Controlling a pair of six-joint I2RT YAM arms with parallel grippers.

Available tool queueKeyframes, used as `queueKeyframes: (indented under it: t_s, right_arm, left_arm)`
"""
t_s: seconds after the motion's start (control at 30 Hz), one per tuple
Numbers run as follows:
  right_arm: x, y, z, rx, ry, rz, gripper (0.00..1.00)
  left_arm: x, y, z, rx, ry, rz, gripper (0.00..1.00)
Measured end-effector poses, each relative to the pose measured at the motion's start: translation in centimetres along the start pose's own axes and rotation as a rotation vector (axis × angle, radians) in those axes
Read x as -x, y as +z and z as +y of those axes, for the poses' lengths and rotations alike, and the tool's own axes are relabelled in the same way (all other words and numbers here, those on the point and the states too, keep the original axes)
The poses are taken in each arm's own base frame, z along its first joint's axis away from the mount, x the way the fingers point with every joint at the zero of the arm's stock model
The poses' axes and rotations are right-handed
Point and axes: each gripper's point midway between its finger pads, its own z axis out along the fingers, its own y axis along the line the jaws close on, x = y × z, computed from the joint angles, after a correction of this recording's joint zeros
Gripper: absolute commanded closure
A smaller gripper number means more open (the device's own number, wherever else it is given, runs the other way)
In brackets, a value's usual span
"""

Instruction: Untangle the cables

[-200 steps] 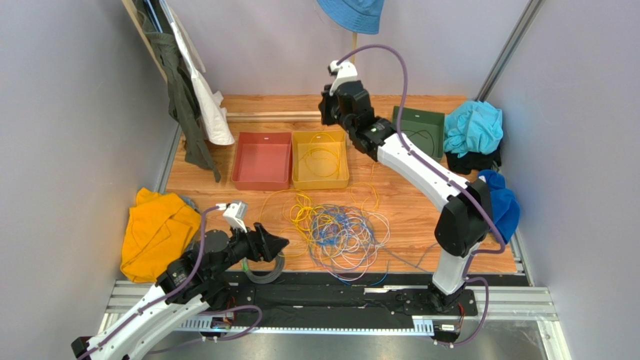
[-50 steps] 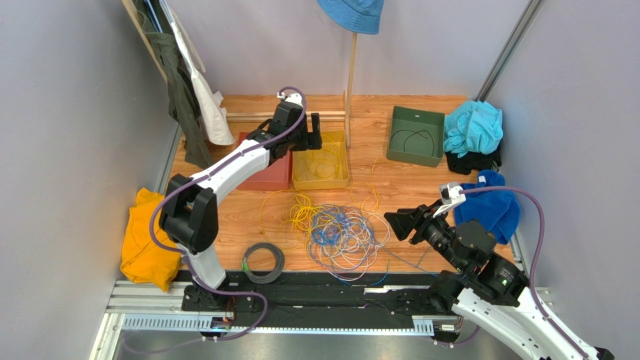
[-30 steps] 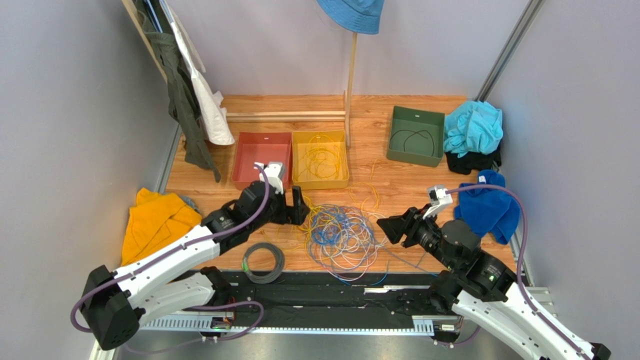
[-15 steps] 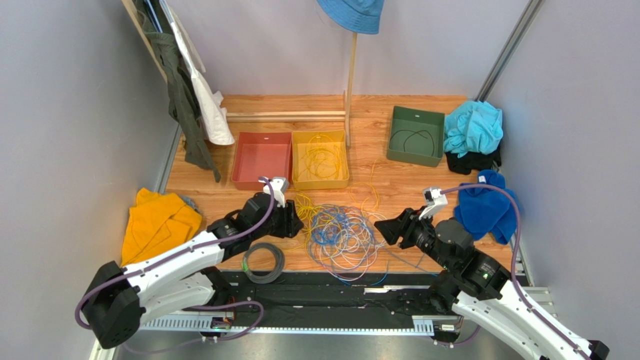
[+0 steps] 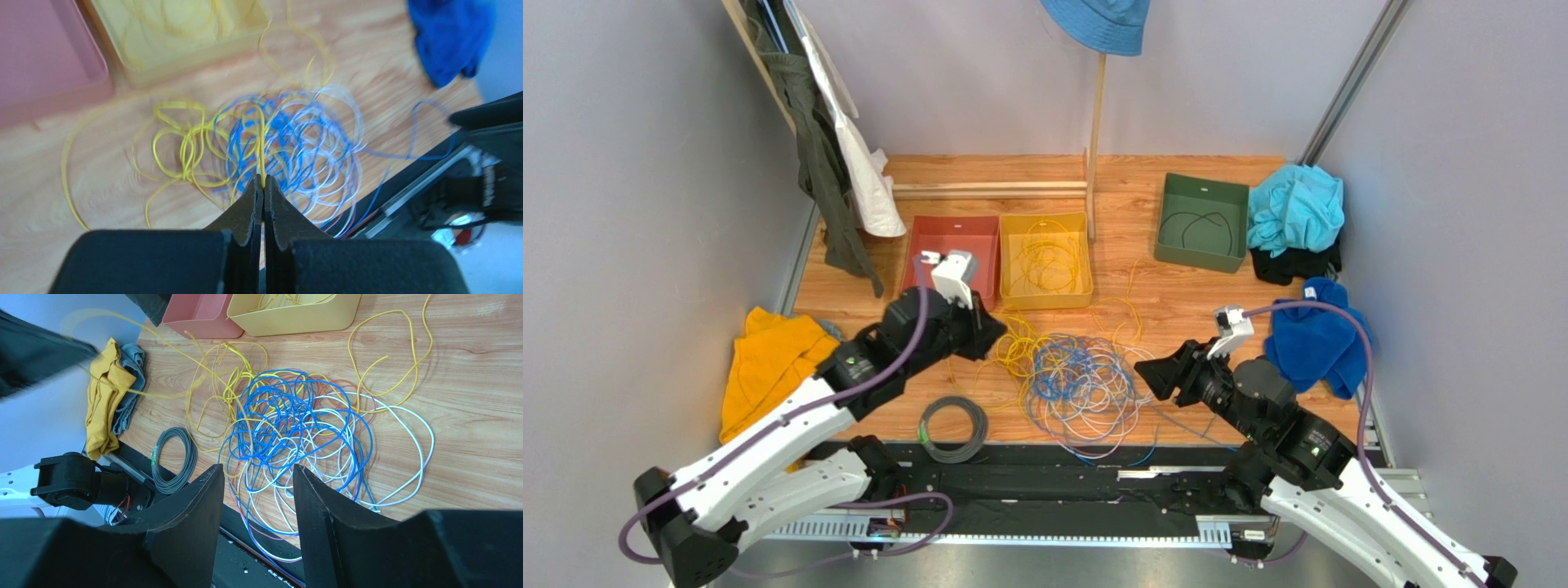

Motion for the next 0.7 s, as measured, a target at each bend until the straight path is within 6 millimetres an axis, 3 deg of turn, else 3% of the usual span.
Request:
queueKeyframes:
  t_s: [0.2,0.43,0.57,0.7]
  right_arm:
    - [0.4,-0.3,0.2,0.016,0.005,-0.018,0.52]
    - [0.6,-0.7,0.6,0.038,0.008,-0.030,0.52]
    - [0.6,-1.0,0.7,0.050,0.009,-0.030,0.52]
    - [0.5,-1.5,0.6,0.056,0.009,-0.034,0.52]
  left_arm:
    - [11.9,-7.6,-4.8,-0.095,0.036,-0.281,1.00]
    - [23.2,-16.3,-9.8,-0.183,0.087,-0.525,1.00]
    - [27.1,-17.9,-11.5,-0.187,0.118,-0.578,1.00]
    - [30.0,-18.1,-12.4,-0.157,0.147,-0.594,1.00]
